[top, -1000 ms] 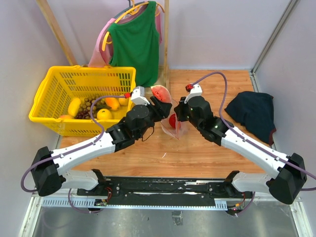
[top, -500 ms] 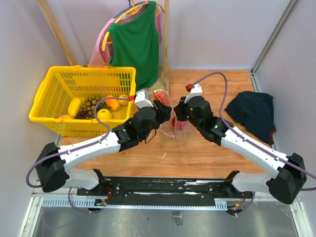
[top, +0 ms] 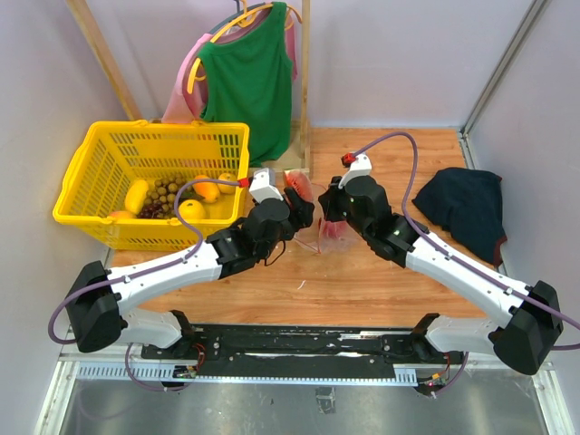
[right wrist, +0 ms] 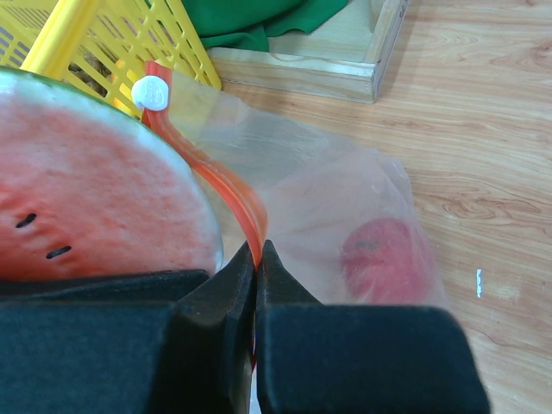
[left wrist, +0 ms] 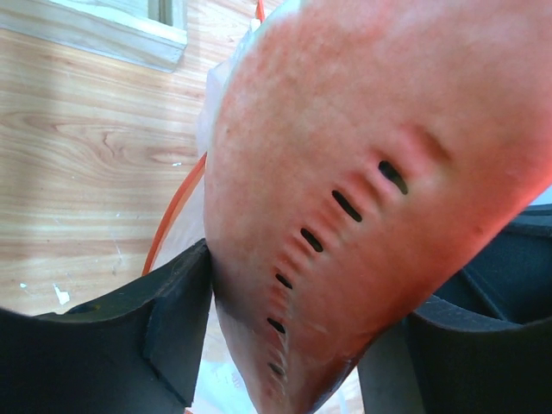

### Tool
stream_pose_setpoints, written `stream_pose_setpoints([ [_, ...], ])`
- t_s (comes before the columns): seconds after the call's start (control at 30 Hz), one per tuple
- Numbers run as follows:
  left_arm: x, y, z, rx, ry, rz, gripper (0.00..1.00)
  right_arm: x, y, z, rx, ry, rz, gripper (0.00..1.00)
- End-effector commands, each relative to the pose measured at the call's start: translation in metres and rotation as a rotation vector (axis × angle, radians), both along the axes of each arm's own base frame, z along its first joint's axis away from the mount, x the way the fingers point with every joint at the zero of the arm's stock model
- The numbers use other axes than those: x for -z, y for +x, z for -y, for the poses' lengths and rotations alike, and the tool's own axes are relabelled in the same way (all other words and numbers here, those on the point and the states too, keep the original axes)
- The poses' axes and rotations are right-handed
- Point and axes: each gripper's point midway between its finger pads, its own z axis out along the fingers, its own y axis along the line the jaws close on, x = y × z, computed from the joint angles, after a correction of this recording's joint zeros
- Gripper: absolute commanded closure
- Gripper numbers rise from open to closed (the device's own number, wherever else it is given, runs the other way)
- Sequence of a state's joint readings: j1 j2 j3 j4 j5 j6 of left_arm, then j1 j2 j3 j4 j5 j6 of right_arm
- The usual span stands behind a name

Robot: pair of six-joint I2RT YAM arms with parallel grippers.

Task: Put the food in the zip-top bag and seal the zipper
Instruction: Place the fake fruit in the zipper food storage bag.

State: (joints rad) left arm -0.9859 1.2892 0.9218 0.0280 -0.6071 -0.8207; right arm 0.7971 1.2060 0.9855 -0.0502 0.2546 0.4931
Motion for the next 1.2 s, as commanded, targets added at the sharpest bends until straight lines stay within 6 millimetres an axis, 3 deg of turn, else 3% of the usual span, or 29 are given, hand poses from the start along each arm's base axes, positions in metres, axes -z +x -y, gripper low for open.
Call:
stream_pose_setpoints([
  [0.0, -0.002, -0.004, 0.001, 0.002, -0.002, -0.008, 0.35, -0.008, 0.000, -0.004, 0.000, 0.028, 0.028, 0.99],
  [0.37, -0.008, -0.006, 0.002, 0.014, 0.001, -0.017, 0.21, -0.006, -0.001, -0.004, -0.004, 0.027, 0.028, 0.99],
  [0.57, -0.023, -0.008, -0.002, 0.023, 0.014, -0.006, 0.21, -0.004, 0.000, -0.002, -0.003, 0.011, 0.033, 0.99],
  [0.83, -0.041, -0.016, -0.023, 0.011, 0.087, -0.011, 0.23, -0.004, 0.000, 0.002, -0.012, -0.018, 0.044, 0.99],
  [1.0, -0.036, -0.021, -0.036, -0.004, 0.172, -0.052, 0.26, -0.004, -0.001, 0.003, -0.019, -0.027, 0.049, 0.99],
  [1.17, -0.013, -0.021, -0.042, -0.017, 0.267, -0.100, 0.30, -0.004, -0.002, 0.003, -0.029, -0.028, 0.050, 0.99],
])
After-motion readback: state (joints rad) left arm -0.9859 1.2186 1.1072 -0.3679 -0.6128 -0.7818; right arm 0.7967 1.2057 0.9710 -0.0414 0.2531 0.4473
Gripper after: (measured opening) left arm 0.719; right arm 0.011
